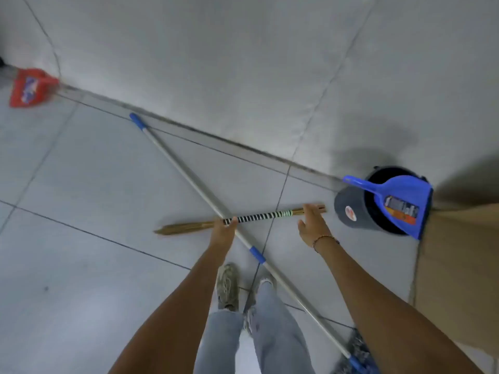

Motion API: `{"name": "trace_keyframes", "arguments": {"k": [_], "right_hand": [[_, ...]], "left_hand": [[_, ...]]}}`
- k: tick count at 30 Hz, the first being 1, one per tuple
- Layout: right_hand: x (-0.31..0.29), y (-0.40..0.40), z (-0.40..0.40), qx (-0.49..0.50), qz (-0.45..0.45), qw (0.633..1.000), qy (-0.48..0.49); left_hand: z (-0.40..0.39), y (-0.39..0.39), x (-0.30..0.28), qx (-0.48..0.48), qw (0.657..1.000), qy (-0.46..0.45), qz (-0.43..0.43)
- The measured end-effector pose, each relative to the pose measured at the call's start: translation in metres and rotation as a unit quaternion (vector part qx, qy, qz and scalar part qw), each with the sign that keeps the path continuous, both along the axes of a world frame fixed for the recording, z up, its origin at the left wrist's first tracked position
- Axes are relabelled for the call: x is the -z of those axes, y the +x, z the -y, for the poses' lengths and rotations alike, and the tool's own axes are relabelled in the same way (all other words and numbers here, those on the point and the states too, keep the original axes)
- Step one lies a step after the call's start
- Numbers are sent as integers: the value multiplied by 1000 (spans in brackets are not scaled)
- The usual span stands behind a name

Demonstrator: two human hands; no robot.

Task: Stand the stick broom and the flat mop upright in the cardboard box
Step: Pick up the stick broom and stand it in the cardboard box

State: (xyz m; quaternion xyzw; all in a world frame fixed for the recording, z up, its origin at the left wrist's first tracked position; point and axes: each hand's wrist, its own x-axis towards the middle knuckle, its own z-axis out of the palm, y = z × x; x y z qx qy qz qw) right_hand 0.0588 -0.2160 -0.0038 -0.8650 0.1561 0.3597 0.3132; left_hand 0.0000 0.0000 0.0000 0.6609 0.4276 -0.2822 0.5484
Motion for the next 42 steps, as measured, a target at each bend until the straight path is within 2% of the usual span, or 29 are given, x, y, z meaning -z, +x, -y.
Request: {"name": "trace_keyframes", "arguments": {"k": [2,4,6,8,9,11,13,15,16,18,21,25,30,35,38,42], "right_hand": [[43,6,-2,77,-45,996,12],[127,19,1,189,-91,977,31],[202,33,3,287,-106,951,50],[265,42,0,407,-121,901,89],[309,43,-2,452,-125,875,118],[368,49,-6,491,-123,848,158],[403,57,-11,529,-119,821,179],[446,62,-11,589,-118,782,165],[461,63,-10,598,-112,777,162],[468,66,-9,608,-85,768,183],[430,67,-13,619,-57,755,210],[337,79,-15,607,-24,746,273],[176,96,-15,573,11,759,309],[-9,86,-11,536,91,758,361],[-99,67,-1,524,145,759,359],[-195,28,30,488,219,771,347]], "left_hand": [[1,10,47,65,998,24,11],[5,24,121,117,992,46,-11],[3,38,182,171,982,80,-21],[4,45,249,250,961,117,-19],[3,45,299,296,944,143,-16],[-4,41,366,381,906,187,-11],[-12,38,405,478,846,238,5],[-19,35,438,531,797,284,38],[-22,34,446,541,785,299,48],[-26,34,450,536,786,304,58],[-27,36,419,515,800,299,70],[-24,42,329,495,809,307,80],[-20,49,189,462,830,299,91],[-8,54,36,436,841,302,109],[4,49,-30,449,840,274,136],[39,35,-97,498,819,229,170]]}}
